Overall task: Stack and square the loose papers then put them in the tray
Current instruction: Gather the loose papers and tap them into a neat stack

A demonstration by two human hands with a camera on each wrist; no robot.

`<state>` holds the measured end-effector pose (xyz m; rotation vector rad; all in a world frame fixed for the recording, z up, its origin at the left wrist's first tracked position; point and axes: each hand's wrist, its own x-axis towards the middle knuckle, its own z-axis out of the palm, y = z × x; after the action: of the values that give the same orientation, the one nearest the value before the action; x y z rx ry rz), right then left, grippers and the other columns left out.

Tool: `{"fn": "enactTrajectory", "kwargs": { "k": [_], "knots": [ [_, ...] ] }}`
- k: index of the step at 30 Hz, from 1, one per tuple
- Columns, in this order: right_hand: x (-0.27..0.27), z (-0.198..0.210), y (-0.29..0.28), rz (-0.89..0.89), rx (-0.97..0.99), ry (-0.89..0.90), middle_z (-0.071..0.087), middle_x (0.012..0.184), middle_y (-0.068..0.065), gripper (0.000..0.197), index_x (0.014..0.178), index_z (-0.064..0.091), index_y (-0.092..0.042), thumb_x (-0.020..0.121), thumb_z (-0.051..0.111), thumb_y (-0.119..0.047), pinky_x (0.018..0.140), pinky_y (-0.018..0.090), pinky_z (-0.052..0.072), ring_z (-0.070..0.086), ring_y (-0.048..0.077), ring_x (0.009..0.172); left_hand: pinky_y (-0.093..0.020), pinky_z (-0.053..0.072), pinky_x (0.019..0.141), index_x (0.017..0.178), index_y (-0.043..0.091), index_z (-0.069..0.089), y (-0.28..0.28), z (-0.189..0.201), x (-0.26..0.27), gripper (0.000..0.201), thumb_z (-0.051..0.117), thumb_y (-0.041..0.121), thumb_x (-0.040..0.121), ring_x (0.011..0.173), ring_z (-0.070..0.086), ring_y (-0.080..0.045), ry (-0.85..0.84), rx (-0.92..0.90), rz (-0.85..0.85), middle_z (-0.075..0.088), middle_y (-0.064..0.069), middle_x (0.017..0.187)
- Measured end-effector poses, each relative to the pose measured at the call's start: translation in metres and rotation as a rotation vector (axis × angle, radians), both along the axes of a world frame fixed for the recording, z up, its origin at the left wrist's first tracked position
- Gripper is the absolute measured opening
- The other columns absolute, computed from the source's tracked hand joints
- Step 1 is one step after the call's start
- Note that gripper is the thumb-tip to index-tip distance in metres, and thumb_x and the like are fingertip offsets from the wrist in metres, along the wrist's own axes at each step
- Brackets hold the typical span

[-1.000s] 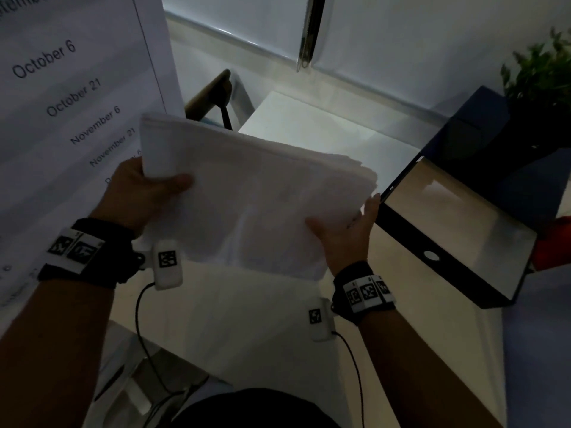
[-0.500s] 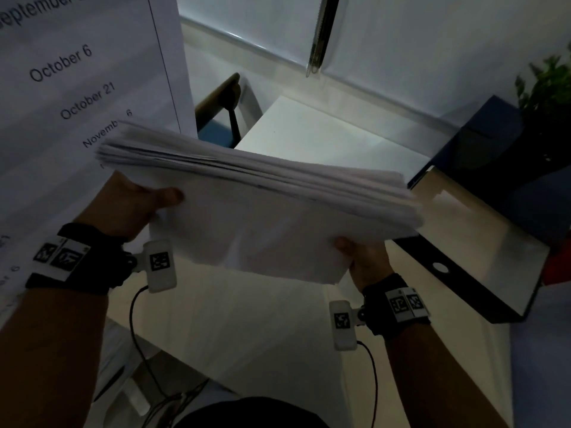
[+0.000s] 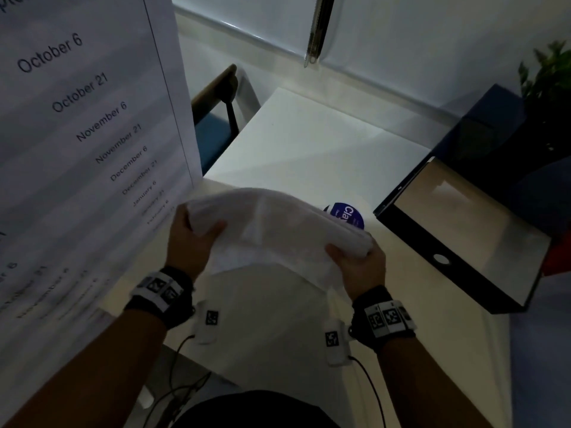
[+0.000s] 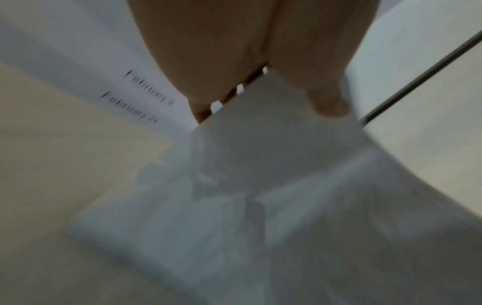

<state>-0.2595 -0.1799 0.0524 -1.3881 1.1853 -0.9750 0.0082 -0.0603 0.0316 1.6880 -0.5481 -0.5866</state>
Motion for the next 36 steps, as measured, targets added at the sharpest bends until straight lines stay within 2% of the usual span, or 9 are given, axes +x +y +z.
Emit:
{"fn": "enactTrajectory", "kwargs": {
  "k": [4,6,8,11,15,20,24,33,36],
  "knots": [
    [-0.005,-0.007,0.0,-0.038,0.043,0.025,0.063,0.084,-0.004,0.025,0.091,0.061,-0.009,0.079,0.07,0.012,0.069,0.007,0.049,0.062,-0.012,0.07,-0.005,0.047,0.069,0.117,0.02,0.049,-0.007,-0.008,-0.016,0.03,0.065,0.024,0.092,0.087,0.059,0.012,0.049,-0.043,0.023,0.058,0.011,0.107],
    [-0.006,-0.008,-0.003,-0.027,0.053,0.038,0.055,0.067,-0.001,0.024,0.076,0.057,-0.009,0.081,0.066,0.013,0.064,0.01,0.048,0.056,-0.009,0.06,-0.005,0.047,0.068,0.105,0.029,0.052,-0.011,-0.004,-0.017,0.01,0.056,0.024,0.098,0.08,0.059,0.017,0.049,-0.079,0.047,0.058,0.012,0.102],
    [-0.007,-0.003,-0.003,-0.04,0.057,0.072,0.06,0.065,-0.007,0.021,0.075,0.06,-0.015,0.08,0.073,0.001,0.061,0.009,0.049,0.058,-0.007,0.059,-0.014,0.05,0.078,0.108,0.037,0.053,-0.011,-0.003,-0.017,0.01,0.053,0.031,0.1,0.09,0.06,0.015,0.057,-0.107,0.085,0.06,0.01,0.107],
    [-0.01,0.005,-0.002,-0.098,0.016,0.111,0.068,0.08,-0.008,0.026,0.082,0.062,-0.03,0.075,0.08,-0.012,0.064,0.014,0.054,0.066,0.004,0.072,-0.037,0.049,0.101,0.139,0.021,0.045,-0.006,-0.009,-0.011,0.06,0.052,0.058,0.092,0.124,0.055,-0.015,0.061,-0.147,0.087,0.055,-0.01,0.135],
    [-0.013,0.011,0.001,-0.066,-0.017,-0.036,0.068,0.102,0.01,0.033,0.104,0.062,-0.016,0.077,0.078,-0.005,0.08,0.028,0.058,0.068,0.019,0.094,-0.008,0.041,0.07,0.106,0.019,0.051,-0.001,0.0,-0.015,0.038,0.038,0.052,0.093,0.084,0.05,0.012,-0.127,-0.185,0.07,0.051,0.009,0.094],
    [-0.01,0.016,0.003,-0.052,-0.201,0.011,0.07,0.102,0.01,0.005,0.091,0.068,-0.016,0.088,0.067,-0.02,0.092,0.047,0.054,0.066,0.026,0.101,-0.011,0.041,0.075,0.11,0.015,0.056,-0.012,0.012,-0.016,0.029,0.045,0.039,0.098,0.085,0.05,0.009,-0.18,-0.245,0.151,0.054,0.008,0.094],
    [-0.009,0.016,0.001,-0.028,-0.298,0.109,0.07,0.101,0.006,0.007,0.087,0.066,-0.025,0.085,0.065,-0.031,0.092,0.042,0.054,0.065,0.022,0.1,-0.008,0.043,0.074,0.099,0.01,0.062,-0.022,0.017,-0.012,0.008,0.054,0.012,0.098,0.077,0.053,0.011,-0.185,-0.214,0.173,0.058,0.011,0.085],
    [-0.01,0.01,-0.003,-0.109,-0.212,0.124,0.072,0.097,0.005,0.015,0.091,0.071,-0.009,0.087,0.065,-0.023,0.087,0.039,0.056,0.066,0.02,0.097,-0.004,0.043,0.073,0.092,0.005,0.065,-0.025,0.017,-0.009,0.011,0.053,0.006,0.093,0.077,0.055,0.01,-0.241,-0.165,0.16,0.06,0.011,0.082],
    [-0.009,0.01,-0.005,-0.152,-0.164,0.148,0.071,0.094,0.005,0.006,0.089,0.071,-0.012,0.088,0.067,-0.015,0.079,0.027,0.055,0.065,0.007,0.089,-0.007,0.045,0.077,0.099,0.011,0.061,-0.023,0.017,-0.007,0.008,0.055,0.008,0.095,0.082,0.057,0.007,-0.254,-0.185,0.117,0.061,0.009,0.089]
  ]
}}
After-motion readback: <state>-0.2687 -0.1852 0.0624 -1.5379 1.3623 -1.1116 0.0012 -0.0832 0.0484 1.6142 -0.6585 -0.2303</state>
